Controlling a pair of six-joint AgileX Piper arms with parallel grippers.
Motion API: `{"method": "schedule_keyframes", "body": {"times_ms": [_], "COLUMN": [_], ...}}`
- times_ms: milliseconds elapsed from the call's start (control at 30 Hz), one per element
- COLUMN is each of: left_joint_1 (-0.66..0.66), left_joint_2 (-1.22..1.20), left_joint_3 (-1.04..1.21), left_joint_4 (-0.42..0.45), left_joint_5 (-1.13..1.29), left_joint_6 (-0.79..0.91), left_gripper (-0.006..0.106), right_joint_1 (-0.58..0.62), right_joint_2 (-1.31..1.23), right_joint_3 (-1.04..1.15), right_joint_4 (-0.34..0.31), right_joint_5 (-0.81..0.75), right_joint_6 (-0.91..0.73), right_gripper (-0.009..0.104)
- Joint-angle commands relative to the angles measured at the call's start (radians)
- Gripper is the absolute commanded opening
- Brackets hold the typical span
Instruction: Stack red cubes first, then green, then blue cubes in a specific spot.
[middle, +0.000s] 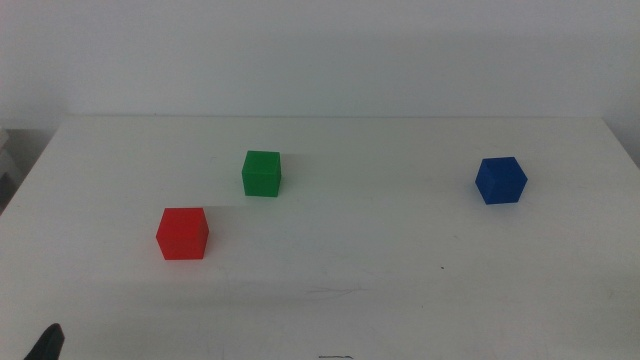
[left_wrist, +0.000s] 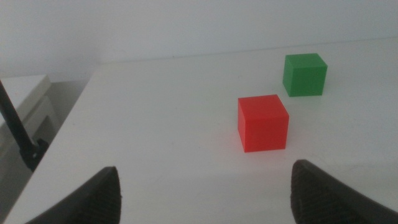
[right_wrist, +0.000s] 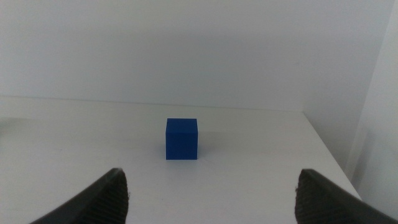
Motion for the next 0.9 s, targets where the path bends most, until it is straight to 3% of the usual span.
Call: {"method": "schedule_keyframes", "body": {"times_ms": [0,400,667,867], "left_joint_1": [-0.002,-0.002,-0.002,-0.002], "left_joint_2": [0.010,0.565,0.854,1.075], "left_joint_3": [-0.032,-0.559,-0.719,-0.817], "left_joint_4": [-0.027,-0.030,-0.030,-0.092], "left_joint_5": [-0.062,0.400,0.417,0.465], "left_joint_6": [-0.016,-0.016,-0.034,-0.157], "left_gripper": [0.094,0.094,0.094,0.089], "right_joint_1": [-0.007,-0.007,-0.007,-0.007], "right_joint_2": [-0.024,-0.024,-0.024,-0.024], "right_joint_3": [-0.018,-0.018,-0.018,-0.018], "right_joint_4": [-0.012,-0.012,-0.012,-0.012], "right_joint_5": [-0.078,-0.078,-0.078,-0.078], "right_joint_6": [-0.016,-0.016,-0.016,-0.016], "right_gripper": [0.085,0.085,0.085,0.085]}}
